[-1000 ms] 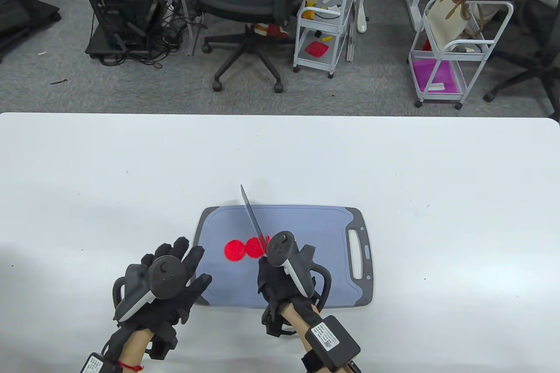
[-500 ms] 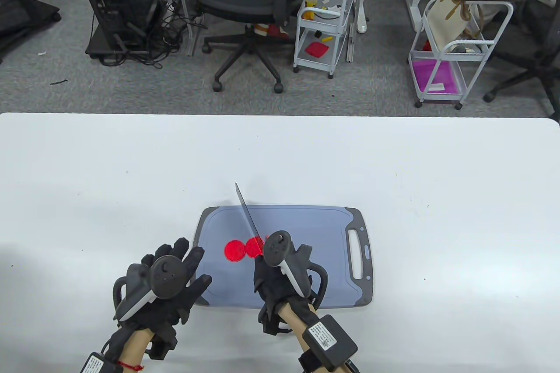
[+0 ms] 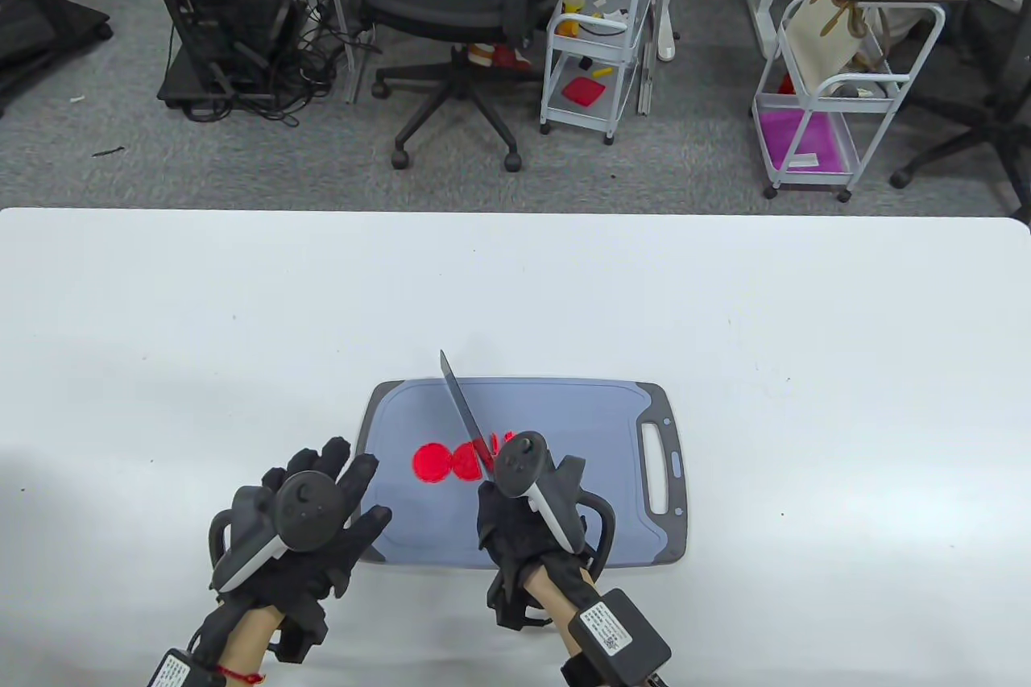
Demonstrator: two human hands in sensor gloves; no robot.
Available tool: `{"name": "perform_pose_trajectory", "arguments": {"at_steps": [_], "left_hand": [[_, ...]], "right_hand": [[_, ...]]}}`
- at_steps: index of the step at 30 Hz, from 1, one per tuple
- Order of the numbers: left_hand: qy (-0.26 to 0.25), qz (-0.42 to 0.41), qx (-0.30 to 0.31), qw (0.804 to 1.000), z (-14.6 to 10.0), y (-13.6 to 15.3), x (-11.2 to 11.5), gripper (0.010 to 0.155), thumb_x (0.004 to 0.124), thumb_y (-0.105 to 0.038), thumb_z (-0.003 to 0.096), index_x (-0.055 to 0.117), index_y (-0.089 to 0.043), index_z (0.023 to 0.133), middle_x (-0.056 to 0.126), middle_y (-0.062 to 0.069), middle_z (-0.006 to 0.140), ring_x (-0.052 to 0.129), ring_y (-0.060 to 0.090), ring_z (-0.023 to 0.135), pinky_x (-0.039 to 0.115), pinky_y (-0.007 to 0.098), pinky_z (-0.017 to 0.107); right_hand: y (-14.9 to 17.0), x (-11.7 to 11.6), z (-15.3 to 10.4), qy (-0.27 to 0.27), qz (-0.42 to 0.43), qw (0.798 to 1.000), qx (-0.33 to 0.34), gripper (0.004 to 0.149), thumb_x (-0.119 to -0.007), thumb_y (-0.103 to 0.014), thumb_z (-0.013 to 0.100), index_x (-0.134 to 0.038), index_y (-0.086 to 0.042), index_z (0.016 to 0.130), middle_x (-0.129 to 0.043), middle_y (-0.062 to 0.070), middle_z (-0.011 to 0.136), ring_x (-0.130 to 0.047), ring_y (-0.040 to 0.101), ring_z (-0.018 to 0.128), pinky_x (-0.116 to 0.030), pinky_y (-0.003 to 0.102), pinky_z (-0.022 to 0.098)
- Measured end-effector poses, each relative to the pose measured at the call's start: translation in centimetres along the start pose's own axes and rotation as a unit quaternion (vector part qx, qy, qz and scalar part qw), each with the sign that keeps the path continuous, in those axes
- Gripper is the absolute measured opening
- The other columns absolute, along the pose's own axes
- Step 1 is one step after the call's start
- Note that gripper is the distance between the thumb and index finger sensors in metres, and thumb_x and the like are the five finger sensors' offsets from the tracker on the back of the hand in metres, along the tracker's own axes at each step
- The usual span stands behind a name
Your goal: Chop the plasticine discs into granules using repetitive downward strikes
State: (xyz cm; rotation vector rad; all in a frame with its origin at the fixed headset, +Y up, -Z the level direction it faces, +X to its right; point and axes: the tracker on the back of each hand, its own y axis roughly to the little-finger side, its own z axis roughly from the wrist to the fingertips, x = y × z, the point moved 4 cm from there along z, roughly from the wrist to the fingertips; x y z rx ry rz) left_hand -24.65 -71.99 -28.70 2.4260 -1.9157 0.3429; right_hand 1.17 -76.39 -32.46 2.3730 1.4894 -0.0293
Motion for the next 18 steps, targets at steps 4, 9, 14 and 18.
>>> {"name": "perform_pose_trajectory", "arguments": {"at_steps": [4, 9, 14, 18], "left_hand": [[0.000, 0.007, -0.001, 1.000, 0.0, 0.0, 0.0, 0.073, 0.060, -0.068, 0.0478, 0.062, -0.036, 0.113, 0.050, 0.006, 0.129, 0.055, 0.049, 0.113, 0.042, 0.070, 0.075], [0.004, 0.004, -0.006, 1.000, 0.0, 0.3, 0.1, 0.073, 0.060, -0.068, 0.0478, 0.062, -0.036, 0.113, 0.050, 0.006, 0.129, 0.056, 0.049, 0.113, 0.042, 0.070, 0.075], [0.004, 0.004, -0.004, 1.000, 0.0, 0.2, 0.1, 0.073, 0.060, -0.068, 0.0478, 0.062, -0.036, 0.113, 0.050, 0.006, 0.129, 0.056, 0.049, 0.113, 0.042, 0.070, 0.075], [0.009, 0.000, -0.006, 1.000, 0.0, 0.3, 0.4, 0.073, 0.060, -0.068, 0.0478, 0.062, -0.036, 0.113, 0.050, 0.006, 0.129, 0.056, 0.049, 0.113, 0.043, 0.070, 0.075]], "right_hand": [[-0.9, 0.7, -0.4, 0.019, 0.010, 1.000, 0.012, 0.047, -0.079, -0.047, 0.050, -0.083, -0.008, 0.076, -0.100, -0.004, 0.034, -0.107, 0.026, -0.009, -0.085, 0.046, -0.004], [-1.6, 0.3, -0.8, 0.031, 0.000, 1.000, 0.005, 0.048, -0.079, -0.047, 0.050, -0.082, -0.008, 0.077, -0.100, -0.004, 0.035, -0.107, 0.025, -0.008, -0.086, 0.046, -0.004], [-1.8, -0.7, -0.5, 0.016, -0.024, 1.000, -0.004, 0.048, -0.078, -0.047, 0.050, -0.080, -0.008, 0.078, -0.099, -0.004, 0.036, -0.107, 0.025, -0.008, -0.086, 0.046, -0.004], [-2.3, -0.8, -0.2, 0.001, -0.065, 0.998, -0.007, 0.048, -0.076, -0.047, 0.050, -0.078, -0.008, 0.077, -0.098, -0.005, 0.036, -0.108, 0.026, -0.008, -0.086, 0.047, -0.003]]}}
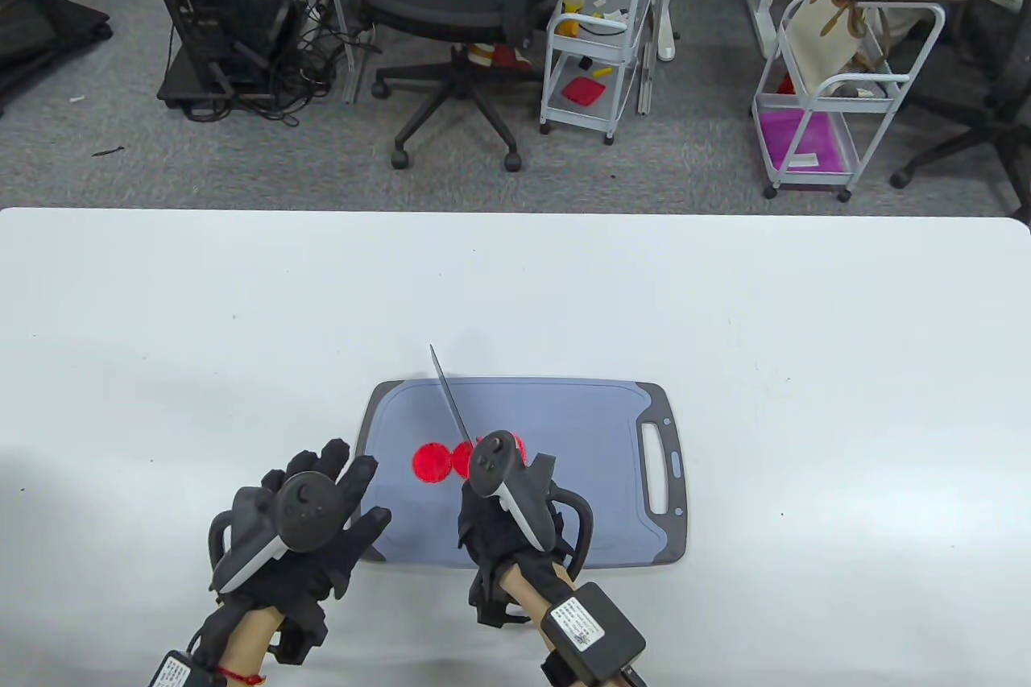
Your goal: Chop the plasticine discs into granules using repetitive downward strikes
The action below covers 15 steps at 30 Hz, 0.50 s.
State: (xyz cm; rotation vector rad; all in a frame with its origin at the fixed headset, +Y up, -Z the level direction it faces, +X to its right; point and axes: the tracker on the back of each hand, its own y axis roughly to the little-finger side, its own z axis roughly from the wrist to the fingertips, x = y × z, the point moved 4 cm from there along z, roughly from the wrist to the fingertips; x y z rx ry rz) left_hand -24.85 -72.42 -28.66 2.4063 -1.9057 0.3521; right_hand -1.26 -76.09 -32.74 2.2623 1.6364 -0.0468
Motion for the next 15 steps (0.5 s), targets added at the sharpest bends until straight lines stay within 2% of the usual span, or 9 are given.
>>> {"name": "perform_pose_trajectory", "arguments": {"at_steps": [6, 8, 13, 15], "left_hand": [[-0.002, -0.001, 0.000, 1.000, 0.0, 0.1, 0.0, 0.073, 0.060, -0.068, 0.0478, 0.062, -0.036, 0.113, 0.050, 0.006, 0.129, 0.056, 0.049, 0.112, 0.043, 0.070, 0.075], [-0.001, 0.000, -0.001, 1.000, 0.0, 0.1, 0.0, 0.073, 0.060, -0.068, 0.0477, 0.062, -0.036, 0.113, 0.050, 0.006, 0.129, 0.056, 0.049, 0.113, 0.043, 0.070, 0.075], [0.001, 0.007, 0.000, 1.000, 0.1, 0.0, 0.0, 0.073, 0.060, -0.068, 0.0477, 0.063, -0.036, 0.113, 0.050, 0.006, 0.129, 0.056, 0.049, 0.112, 0.043, 0.070, 0.075], [0.001, 0.009, -0.001, 1.000, 0.1, -0.1, 0.1, 0.073, 0.060, -0.068, 0.0478, 0.062, -0.036, 0.113, 0.050, 0.006, 0.129, 0.056, 0.049, 0.112, 0.043, 0.070, 0.075]], "right_hand": [[-0.5, 0.1, -0.3, 0.027, -0.036, 0.999, 0.024, 0.048, -0.076, -0.048, 0.050, -0.078, -0.009, 0.078, -0.098, -0.005, 0.036, -0.108, 0.026, -0.007, -0.085, 0.047, -0.002], [-0.5, 0.4, -0.2, 0.057, -0.059, 0.996, 0.031, 0.047, -0.076, -0.048, 0.049, -0.079, -0.010, 0.077, -0.099, -0.005, 0.035, -0.108, 0.026, -0.008, -0.085, 0.047, -0.003], [1.1, 0.8, 0.7, 0.017, 0.032, 0.999, 0.026, 0.047, -0.078, -0.047, 0.049, -0.082, -0.009, 0.077, -0.100, -0.005, 0.035, -0.107, 0.026, -0.008, -0.085, 0.046, -0.003], [1.4, 1.2, 0.5, 0.032, 0.049, 0.998, 0.026, 0.047, -0.079, -0.047, 0.049, -0.082, -0.009, 0.077, -0.100, -0.004, 0.035, -0.107, 0.026, -0.009, -0.085, 0.046, -0.004]]}}
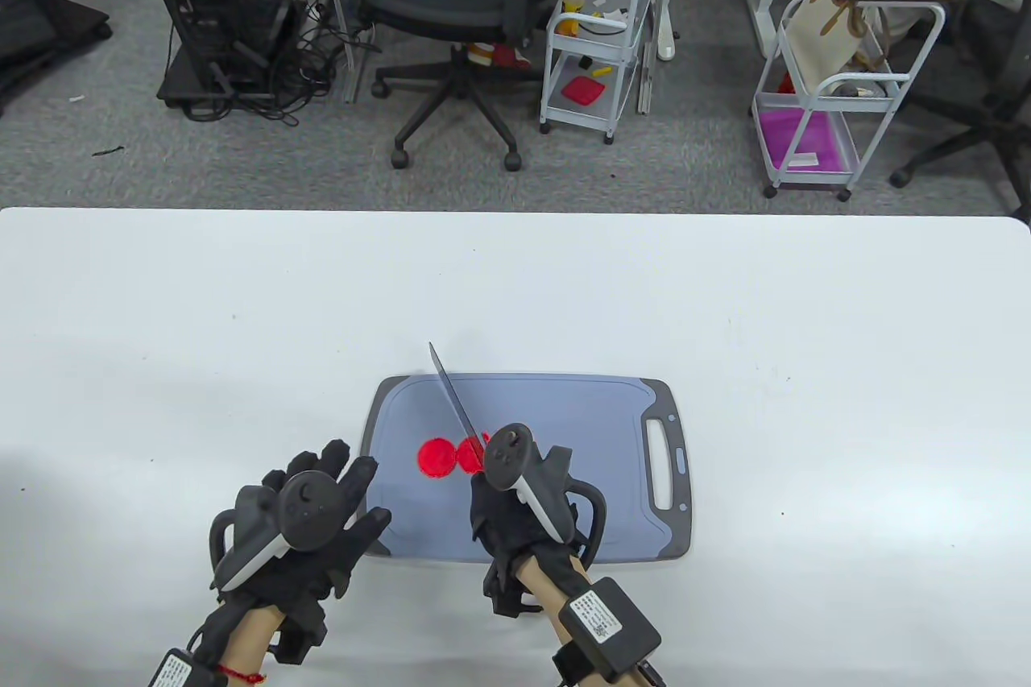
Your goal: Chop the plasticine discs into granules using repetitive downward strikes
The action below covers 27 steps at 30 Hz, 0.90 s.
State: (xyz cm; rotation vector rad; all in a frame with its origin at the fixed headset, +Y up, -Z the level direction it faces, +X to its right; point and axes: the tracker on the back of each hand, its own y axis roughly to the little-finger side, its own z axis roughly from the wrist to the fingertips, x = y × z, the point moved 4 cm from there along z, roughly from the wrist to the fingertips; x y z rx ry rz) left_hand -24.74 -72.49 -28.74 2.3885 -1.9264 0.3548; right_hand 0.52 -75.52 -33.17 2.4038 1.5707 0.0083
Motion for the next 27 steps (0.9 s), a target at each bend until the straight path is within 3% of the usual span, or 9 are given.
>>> {"name": "perform_pose_trajectory", "arguments": {"at_steps": [8, 16, 19, 22, 25, 27], "left_hand": [[-0.001, 0.000, 0.002, 1.000, -0.1, -0.1, 0.0, 0.073, 0.060, -0.068, 0.0477, 0.062, -0.036, 0.113, 0.050, 0.006, 0.129, 0.056, 0.049, 0.112, 0.043, 0.070, 0.075], [0.000, -0.002, 0.003, 1.000, -0.1, -0.1, 0.0, 0.073, 0.059, -0.068, 0.0479, 0.062, -0.036, 0.113, 0.050, 0.006, 0.129, 0.056, 0.049, 0.112, 0.043, 0.070, 0.075], [0.006, -0.004, 0.003, 1.000, -0.1, -0.1, 0.1, 0.073, 0.060, -0.068, 0.0478, 0.062, -0.036, 0.113, 0.050, 0.006, 0.129, 0.056, 0.049, 0.112, 0.043, 0.070, 0.075], [0.010, -0.006, -0.003, 1.000, 0.0, 0.2, 0.3, 0.073, 0.060, -0.068, 0.0478, 0.062, -0.036, 0.113, 0.050, 0.006, 0.129, 0.056, 0.049, 0.112, 0.043, 0.070, 0.075], [0.008, -0.006, -0.003, 1.000, 0.0, 0.3, 0.1, 0.073, 0.060, -0.068, 0.0479, 0.062, -0.036, 0.113, 0.050, 0.006, 0.129, 0.056, 0.049, 0.112, 0.043, 0.070, 0.075], [0.006, -0.007, -0.003, 1.000, 0.0, 0.3, 0.1, 0.073, 0.060, -0.068, 0.0478, 0.062, -0.036, 0.113, 0.050, 0.006, 0.129, 0.056, 0.049, 0.112, 0.043, 0.070, 0.075]], "right_hand": [[-0.7, 0.0, -0.7, 0.011, -0.015, 1.000, 0.005, 0.048, -0.079, -0.047, 0.049, -0.083, -0.009, 0.077, -0.100, -0.004, 0.035, -0.107, 0.025, -0.008, -0.086, 0.046, -0.003], [-0.4, -1.1, -0.2, -0.044, -0.004, 0.998, -0.039, 0.048, -0.076, -0.047, 0.050, -0.078, -0.007, 0.077, -0.098, -0.004, 0.035, -0.107, 0.026, -0.009, -0.086, 0.047, -0.004], [-0.9, -0.9, 0.0, -0.043, -0.045, 0.998, -0.026, 0.048, -0.076, -0.047, 0.050, -0.078, -0.007, 0.077, -0.098, -0.004, 0.035, -0.108, 0.027, -0.007, -0.085, 0.048, -0.003], [-1.7, -1.0, -0.6, -0.009, -0.098, 0.995, -0.007, 0.048, -0.076, -0.047, 0.050, -0.078, -0.007, 0.077, -0.098, -0.005, 0.035, -0.108, 0.027, -0.007, -0.086, 0.047, -0.003], [-1.2, -0.9, -0.5, -0.026, -0.071, 0.997, -0.018, 0.048, -0.076, -0.047, 0.050, -0.078, -0.008, 0.077, -0.098, -0.005, 0.035, -0.108, 0.027, -0.007, -0.086, 0.047, -0.003], [0.0, -1.1, -0.1, -0.056, -0.002, 0.998, -0.041, 0.048, -0.076, -0.048, 0.050, -0.079, -0.008, 0.076, -0.098, -0.006, 0.034, -0.108, 0.026, -0.008, -0.086, 0.047, -0.004]]}}
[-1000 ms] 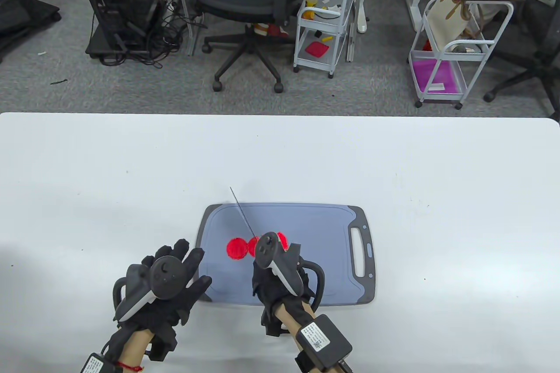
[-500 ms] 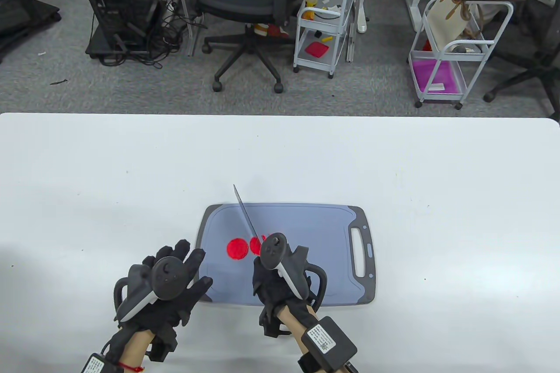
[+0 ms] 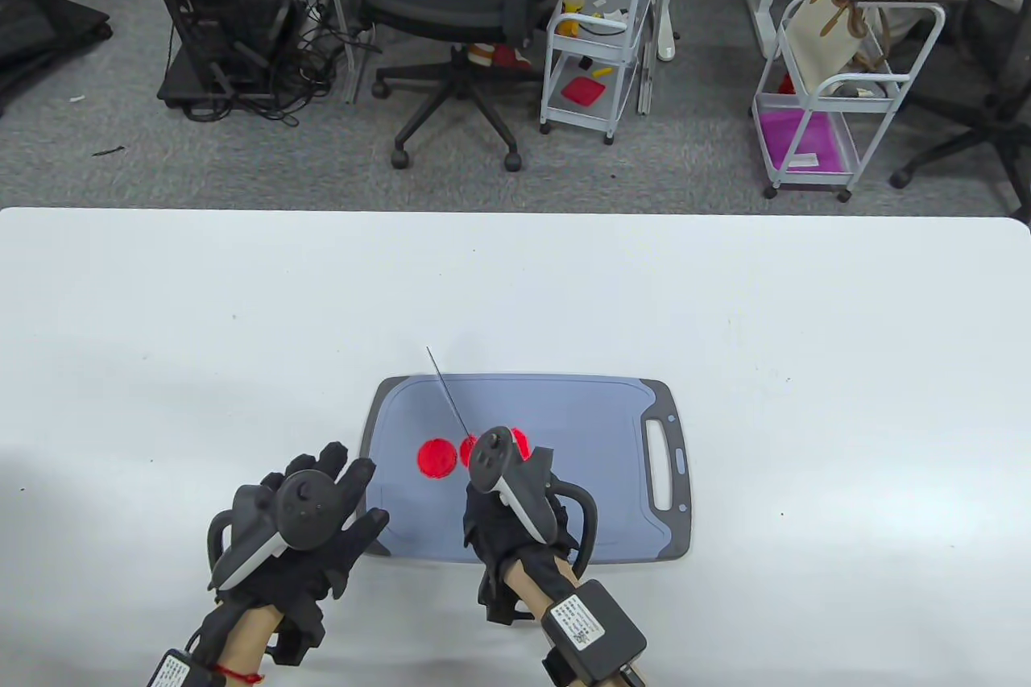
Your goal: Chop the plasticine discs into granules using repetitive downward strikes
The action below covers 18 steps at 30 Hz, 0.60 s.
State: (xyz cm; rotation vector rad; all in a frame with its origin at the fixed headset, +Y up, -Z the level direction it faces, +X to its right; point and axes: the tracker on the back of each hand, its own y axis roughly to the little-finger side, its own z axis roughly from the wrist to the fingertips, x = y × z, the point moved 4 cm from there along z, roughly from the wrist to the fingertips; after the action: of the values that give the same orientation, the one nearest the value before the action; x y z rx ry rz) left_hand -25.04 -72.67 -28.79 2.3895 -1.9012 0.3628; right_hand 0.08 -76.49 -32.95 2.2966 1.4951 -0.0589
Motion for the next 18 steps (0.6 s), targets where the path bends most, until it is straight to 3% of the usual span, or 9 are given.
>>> {"name": "perform_pose_trajectory", "arguments": {"at_steps": [4, 7, 12, 18], "left_hand": [[0.003, 0.004, 0.004, 1.000, 0.0, -0.4, 0.2, 0.073, 0.060, -0.068, 0.0478, 0.062, -0.036, 0.113, 0.050, 0.006, 0.129, 0.056, 0.049, 0.112, 0.043, 0.070, 0.075], [0.005, 0.005, 0.003, 1.000, 0.0, -0.4, 0.2, 0.073, 0.059, -0.068, 0.0478, 0.062, -0.036, 0.113, 0.050, 0.005, 0.129, 0.057, 0.049, 0.112, 0.044, 0.070, 0.075], [0.007, 0.003, 0.000, 1.000, 0.0, -0.2, 0.3, 0.073, 0.060, -0.068, 0.0478, 0.062, -0.036, 0.113, 0.050, 0.006, 0.129, 0.057, 0.049, 0.112, 0.044, 0.070, 0.075], [0.007, 0.003, 0.001, 1.000, 0.1, -0.3, 0.3, 0.073, 0.059, -0.068, 0.0478, 0.062, -0.036, 0.113, 0.050, 0.006, 0.129, 0.057, 0.049, 0.112, 0.044, 0.070, 0.076]], "right_hand": [[1.4, -0.2, 0.7, -0.047, 0.081, 0.995, -0.019, 0.048, -0.076, -0.048, 0.050, -0.079, -0.008, 0.077, -0.098, -0.005, 0.034, -0.108, 0.026, -0.009, -0.085, 0.047, -0.004], [0.6, 0.4, -0.3, -0.007, -0.009, 1.000, -0.001, 0.048, -0.076, -0.048, 0.050, -0.079, -0.008, 0.077, -0.099, -0.005, 0.034, -0.108, 0.026, -0.008, -0.085, 0.047, -0.003], [0.3, 0.1, 0.0, 0.023, 0.012, 1.000, 0.008, 0.048, -0.077, -0.048, 0.050, -0.080, -0.008, 0.076, -0.099, -0.005, 0.033, -0.107, 0.026, -0.009, -0.085, 0.047, -0.004], [0.3, 0.7, -0.1, -0.022, -0.009, 1.000, -0.010, 0.048, -0.076, -0.048, 0.050, -0.079, -0.008, 0.077, -0.099, -0.005, 0.035, -0.108, 0.027, -0.008, -0.085, 0.047, -0.002]]}}
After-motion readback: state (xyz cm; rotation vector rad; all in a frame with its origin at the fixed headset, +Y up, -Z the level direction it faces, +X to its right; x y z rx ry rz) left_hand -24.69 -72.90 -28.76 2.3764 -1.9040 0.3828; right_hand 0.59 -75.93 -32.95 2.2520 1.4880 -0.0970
